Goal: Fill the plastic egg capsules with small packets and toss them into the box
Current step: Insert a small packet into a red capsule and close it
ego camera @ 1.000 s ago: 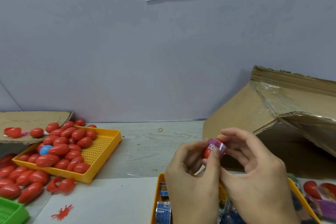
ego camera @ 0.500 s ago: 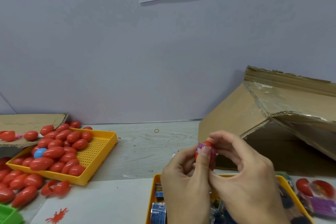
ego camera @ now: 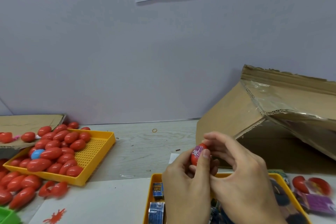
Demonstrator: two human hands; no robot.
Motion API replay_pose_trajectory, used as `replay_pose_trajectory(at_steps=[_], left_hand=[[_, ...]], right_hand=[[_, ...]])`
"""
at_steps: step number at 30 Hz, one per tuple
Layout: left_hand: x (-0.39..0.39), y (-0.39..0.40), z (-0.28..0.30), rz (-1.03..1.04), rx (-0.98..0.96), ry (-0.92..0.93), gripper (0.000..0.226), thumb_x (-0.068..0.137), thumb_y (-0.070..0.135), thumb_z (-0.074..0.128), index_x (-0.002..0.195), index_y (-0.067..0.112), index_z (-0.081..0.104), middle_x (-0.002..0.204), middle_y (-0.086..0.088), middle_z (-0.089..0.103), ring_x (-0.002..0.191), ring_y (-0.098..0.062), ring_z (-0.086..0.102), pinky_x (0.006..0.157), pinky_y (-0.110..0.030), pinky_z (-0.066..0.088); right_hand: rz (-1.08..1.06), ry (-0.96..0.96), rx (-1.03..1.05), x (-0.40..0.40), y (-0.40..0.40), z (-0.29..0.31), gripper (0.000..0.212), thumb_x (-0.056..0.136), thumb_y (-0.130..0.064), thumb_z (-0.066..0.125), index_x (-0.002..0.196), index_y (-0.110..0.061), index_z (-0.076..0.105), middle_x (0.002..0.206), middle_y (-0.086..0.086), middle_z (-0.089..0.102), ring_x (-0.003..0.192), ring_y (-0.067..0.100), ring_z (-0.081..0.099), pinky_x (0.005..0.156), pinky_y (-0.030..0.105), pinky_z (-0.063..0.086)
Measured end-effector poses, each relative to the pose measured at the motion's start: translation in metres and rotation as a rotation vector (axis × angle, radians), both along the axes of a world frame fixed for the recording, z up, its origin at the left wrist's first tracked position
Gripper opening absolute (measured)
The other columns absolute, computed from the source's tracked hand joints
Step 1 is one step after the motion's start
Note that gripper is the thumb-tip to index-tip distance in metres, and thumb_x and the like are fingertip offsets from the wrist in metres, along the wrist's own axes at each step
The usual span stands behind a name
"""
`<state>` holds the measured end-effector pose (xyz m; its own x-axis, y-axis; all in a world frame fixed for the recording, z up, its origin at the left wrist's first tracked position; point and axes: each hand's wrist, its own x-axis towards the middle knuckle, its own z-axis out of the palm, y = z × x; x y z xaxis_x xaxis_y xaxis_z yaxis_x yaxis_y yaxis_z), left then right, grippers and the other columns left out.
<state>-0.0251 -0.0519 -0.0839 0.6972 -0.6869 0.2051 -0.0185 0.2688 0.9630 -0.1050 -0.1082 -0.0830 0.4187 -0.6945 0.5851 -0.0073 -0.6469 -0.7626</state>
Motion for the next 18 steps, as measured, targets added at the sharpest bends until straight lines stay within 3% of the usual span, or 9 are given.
replay_pose_trajectory(at_steps=[5, 11, 18], left_hand=[[-0.0006, 0.0008, -0.0002, 0.043, 0.006, -0.011, 0.031, 0.063, 0.046, 0.072, 0.086, 0.026, 0.08, 0.079, -0.006, 0.077, 0.078, -0.021, 0.076, 0.065, -0.026, 0.061], [-0.0023, 0.0022, 0.0039, 0.041, 0.001, 0.051, 0.043, 0.061, 0.042, 0.074, 0.097, 0.018, 0.075, 0.082, -0.004, 0.078, 0.079, -0.019, 0.076, 0.077, -0.048, 0.061], [-0.0038, 0.0028, 0.0073, 0.09, -0.011, 0.01, 0.02, 0.071, 0.027, 0.072, 0.089, 0.022, 0.08, 0.079, -0.003, 0.078, 0.079, -0.018, 0.076, 0.073, -0.032, 0.062]], right_hand=[[0.01, -0.011, 0.025, 0.001, 0.0002, 0.0, 0.067, 0.054, -0.017, 0.095, 0.101, -0.05, 0.06, 0.104, -0.028, 0.064, 0.093, -0.004, 0.067, 0.072, 0.009, 0.053], [0.01, -0.063, 0.038, -0.0005, -0.002, -0.0006, 0.067, 0.058, -0.001, 0.091, 0.099, -0.046, 0.063, 0.102, -0.025, 0.068, 0.092, -0.003, 0.069, 0.074, 0.01, 0.054], [-0.032, -0.087, 0.018, 0.0013, -0.0029, -0.004, 0.07, 0.057, 0.001, 0.09, 0.097, -0.05, 0.063, 0.102, -0.023, 0.069, 0.091, 0.0, 0.07, 0.076, 0.014, 0.056]])
